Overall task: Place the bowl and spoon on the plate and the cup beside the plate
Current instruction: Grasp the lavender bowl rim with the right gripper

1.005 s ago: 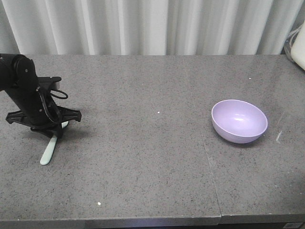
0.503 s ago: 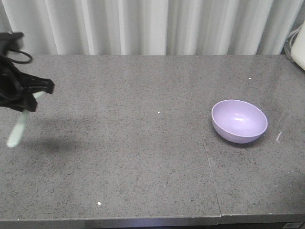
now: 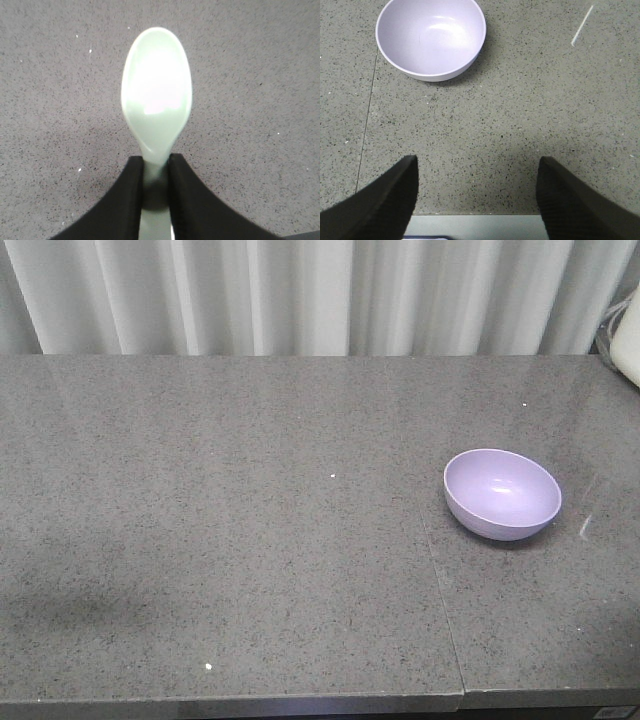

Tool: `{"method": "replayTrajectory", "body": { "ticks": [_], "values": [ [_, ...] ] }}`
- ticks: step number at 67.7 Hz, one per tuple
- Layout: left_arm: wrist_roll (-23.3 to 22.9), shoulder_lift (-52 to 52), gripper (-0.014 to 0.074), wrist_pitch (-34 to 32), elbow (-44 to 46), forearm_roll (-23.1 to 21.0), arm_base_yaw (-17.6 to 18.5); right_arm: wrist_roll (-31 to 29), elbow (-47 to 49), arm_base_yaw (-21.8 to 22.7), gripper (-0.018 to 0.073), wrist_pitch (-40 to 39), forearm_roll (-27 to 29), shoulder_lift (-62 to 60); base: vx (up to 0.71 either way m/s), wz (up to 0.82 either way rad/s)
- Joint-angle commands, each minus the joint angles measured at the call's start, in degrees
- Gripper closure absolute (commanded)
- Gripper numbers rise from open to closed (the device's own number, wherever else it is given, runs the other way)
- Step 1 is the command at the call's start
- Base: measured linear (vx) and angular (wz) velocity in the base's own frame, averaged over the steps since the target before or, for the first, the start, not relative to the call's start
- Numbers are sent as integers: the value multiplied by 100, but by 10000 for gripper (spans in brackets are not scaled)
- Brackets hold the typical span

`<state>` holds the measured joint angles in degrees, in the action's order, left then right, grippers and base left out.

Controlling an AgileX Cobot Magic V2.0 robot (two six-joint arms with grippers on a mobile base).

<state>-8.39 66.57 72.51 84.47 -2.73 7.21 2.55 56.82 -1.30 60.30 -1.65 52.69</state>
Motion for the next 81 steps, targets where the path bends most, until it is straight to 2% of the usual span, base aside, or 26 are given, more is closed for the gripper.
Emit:
{"method": "replayTrajectory", "body": {
  "ticks": [1,23,33,47,81],
  "values": [
    [4,-237,603,-77,109,-70,31,-35,192,41,66,-268,0,-20,0,0],
    [4,-289,603,-77,109,-70,31,16,394,41,66,-712,28,311,0,0],
    [4,-295,603,-77,109,-70,31,29,768,41,66,-794,-13,994,0,0],
    [4,-295,603,-77,109,-70,31,305,1331,41,66,-1051,-378,2106,0,0],
    [4,-295,603,-77,109,-70,31,282,2141,41,66,-1660,-592,4354,0,0]
  ]
}}
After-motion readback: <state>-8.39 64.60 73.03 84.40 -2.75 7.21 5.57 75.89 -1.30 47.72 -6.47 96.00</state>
